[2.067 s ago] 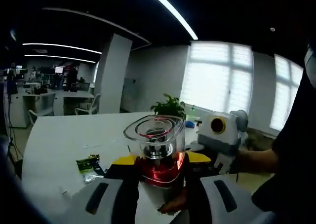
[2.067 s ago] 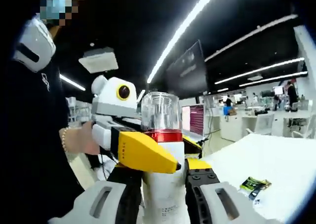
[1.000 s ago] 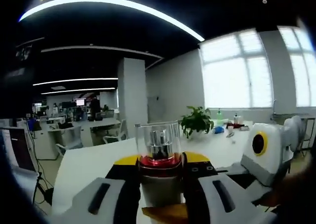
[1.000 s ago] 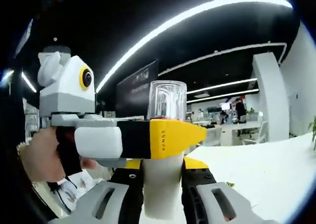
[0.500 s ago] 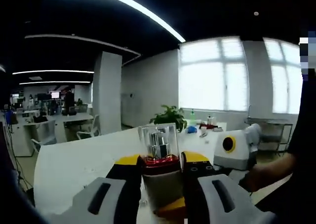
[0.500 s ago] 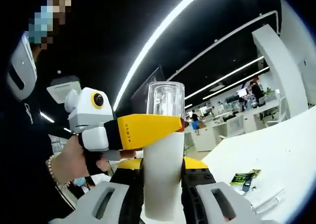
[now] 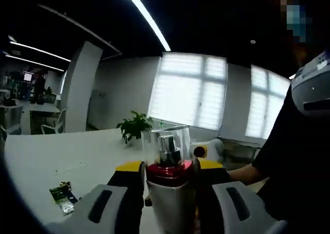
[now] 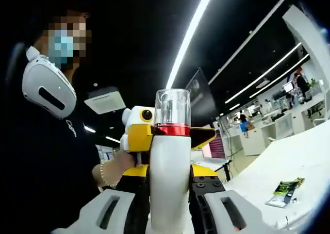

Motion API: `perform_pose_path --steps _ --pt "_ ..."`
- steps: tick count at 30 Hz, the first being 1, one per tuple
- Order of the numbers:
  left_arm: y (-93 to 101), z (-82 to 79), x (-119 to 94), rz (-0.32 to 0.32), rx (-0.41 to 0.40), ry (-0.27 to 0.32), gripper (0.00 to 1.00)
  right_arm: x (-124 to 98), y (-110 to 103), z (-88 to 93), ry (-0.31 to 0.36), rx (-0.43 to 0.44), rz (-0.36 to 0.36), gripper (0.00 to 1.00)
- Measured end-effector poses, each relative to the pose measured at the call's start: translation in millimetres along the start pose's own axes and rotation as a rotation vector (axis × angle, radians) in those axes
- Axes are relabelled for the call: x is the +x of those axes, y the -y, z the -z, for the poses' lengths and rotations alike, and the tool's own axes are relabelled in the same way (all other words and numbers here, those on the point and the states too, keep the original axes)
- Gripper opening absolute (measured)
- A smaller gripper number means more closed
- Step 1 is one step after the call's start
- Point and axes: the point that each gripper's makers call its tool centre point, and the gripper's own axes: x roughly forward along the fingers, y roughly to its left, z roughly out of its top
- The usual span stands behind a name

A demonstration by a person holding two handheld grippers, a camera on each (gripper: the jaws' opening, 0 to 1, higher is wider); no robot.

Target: Arrange the skincare products in the storage area until every visible bottle or jar stands upright without overlapping.

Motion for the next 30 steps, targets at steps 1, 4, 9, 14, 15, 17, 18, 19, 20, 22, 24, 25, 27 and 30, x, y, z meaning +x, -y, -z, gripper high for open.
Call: perform_pose_path --steps 1,4,9,14,15,17,18,19,20,22,24,25,27,30 --pt "5.1 0.0 1 0.023 -0.01 -0.009 0.34 1 -2 -0.5 -0.005 0.008 -0.018 0.2" --pt "4.5 -3.0 5 -0.012 0.005 -0.025 0.33 3 -2 -3.5 -0.022 0.006 -0.036 0.2" --pt "-6.1 -11.2 8 -0.095 0.007 0.013 0.32 6 5 -9.1 -0.101 -0.038 0.002 0.21" --pt "-10.0 -15.3 9 -0.117 0.008 0.033 0.32 1 13 -9.5 -0.212 -0.142 0.045 0.23" --pt "-10.3 -15.5 9 -0.121 0.009 0.032 0.32 0 14 -9.3 -0.228 -0.164 0.049 0.23" --pt "-9.6 -14.8 10 -0.13 0.018 0.033 0.32 -2 16 -8.9 -0.261 -0.205 0.066 0.24" --pt "-9.3 -14.4 11 -0.136 0.025 0.036 0.32 -3 17 -8.3 -0.282 -0.225 0.079 0.24" --pt "-8.9 -13.1 12 -0.14 0.033 0.038 0.32 -4 16 -7.4 -0.294 -0.223 0.085 0.24" --pt "-8.7 -11.8 13 -0.141 0.036 0.037 0.32 -6 20 -7.2 -0.305 -0.221 0.09 0.24" --pt "-9.5 -7.5 16 -0.141 0.038 0.036 0.32 -10 25 -4.5 -0.321 -0.208 0.106 0.24" --pt "-9.9 -0.7 19 -0.138 0.034 0.03 0.31 -15 27 1.5 -0.335 -0.203 0.116 0.24" --pt "-10.7 2.8 20 -0.141 0.034 0.024 0.31 -18 29 4.5 -0.341 -0.209 0.123 0.24" --pt "-10.0 14.8 23 -0.148 0.036 -0.01 0.31 -25 32 16.5 -0.377 -0.215 0.147 0.24" --pt "-6.5 35.2 27 -0.15 0.042 -0.058 0.31 -34 34 31.0 -0.41 -0.2 0.17 0.23"
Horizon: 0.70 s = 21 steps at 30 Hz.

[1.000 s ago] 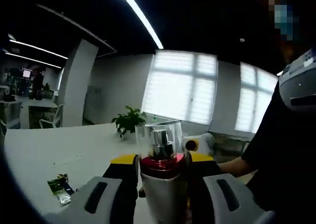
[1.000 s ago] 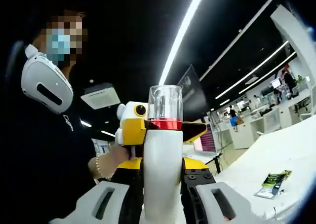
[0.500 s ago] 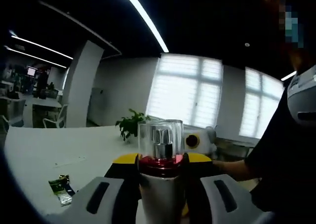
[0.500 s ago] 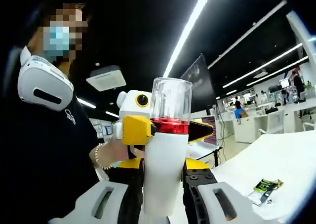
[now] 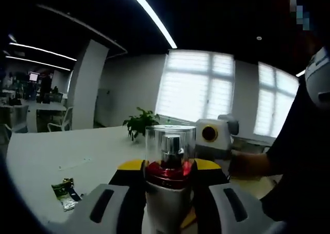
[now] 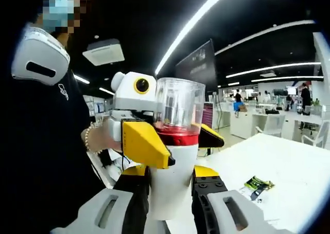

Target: Arrange the skincare products in the storage area until every visible bottle or jar stands upright without overlapping.

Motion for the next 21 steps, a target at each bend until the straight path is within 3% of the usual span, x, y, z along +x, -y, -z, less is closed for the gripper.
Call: perform_pose_path --steps 5,7,10,21 --pt "-2.4 23.6 6 0.009 0.002 -0.043 0.31 -3 5 22.5 -0.035 -0.035 0.027 0.22" --pt "-6.5 34.0 11 0.006 0.015 -0.076 0.31 -2 15 37.1 -0.105 -0.072 0.052 0.22" --pt "-11.0 44.3 18 0.002 0.061 -0.102 0.31 -1 24 47.9 -0.136 -0.109 0.074 0.22" --pt "-30.1 82.9 41 0.013 0.043 -0.191 0.32 -7 55 90.9 -0.218 -0.087 0.134 0.23"
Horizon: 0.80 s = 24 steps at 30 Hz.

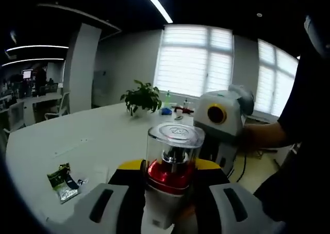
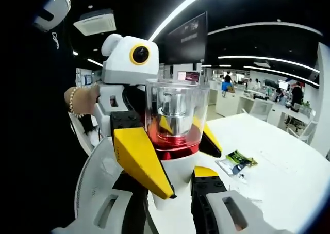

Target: Arrange the skincare products in the storage area until every visible bottle or jar stands upright without overlapping.

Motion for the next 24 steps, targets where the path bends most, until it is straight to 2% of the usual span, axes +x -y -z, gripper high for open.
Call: perform_pose_path --steps 1,5,11,19,24 --pt "-1.5 5.5 3 0.004 -0.007 -0.014 0.32 2 6 9.1 -0.012 0.015 0.002 0.23" --pt "-5.7 16.7 12 0.016 -0.027 -0.026 0.31 3 6 20.8 -0.028 0.048 0.005 0.24" --pt "-20.9 38.6 31 0.02 -0.087 -0.053 0.31 9 19 46.1 -0.079 0.097 0.03 0.24" --pt "-34.6 71.1 58 0.029 -0.07 -0.143 0.31 19 36 83.2 -0.179 0.087 0.069 0.25" --pt "-42.3 81.6 68 0.03 -0.07 -0.176 0.3 22 45 95.4 -0.185 0.111 0.079 0.25"
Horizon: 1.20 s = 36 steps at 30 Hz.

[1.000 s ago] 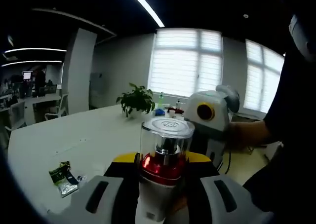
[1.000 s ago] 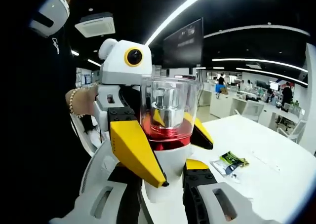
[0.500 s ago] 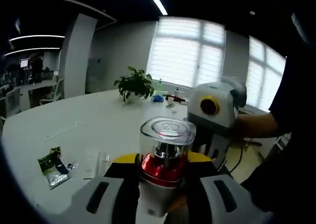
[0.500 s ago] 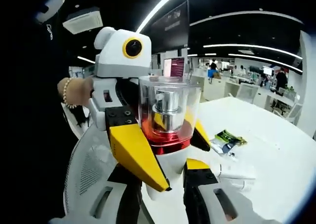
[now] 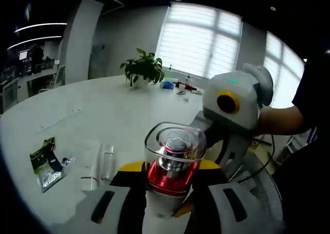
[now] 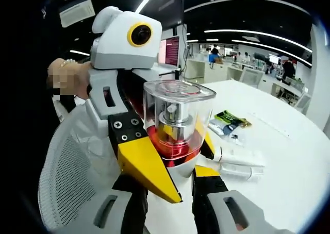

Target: Arrange the skincare products in the storage area until every visible bottle or jar stands upright without overlapping.

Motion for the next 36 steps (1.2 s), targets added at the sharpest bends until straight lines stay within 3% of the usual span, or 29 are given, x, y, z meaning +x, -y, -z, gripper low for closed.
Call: perform_pose_path --steps 18,36 --pt "-35.5 10.9 41 0.015 0.047 -0.083 0.3 19 53 25.2 -0.018 0.035 0.108 0.24" --pt "-61.2 16.3 65 0.065 0.137 -0.067 0.29 25 83 36.2 -0.047 0.002 0.239 0.24"
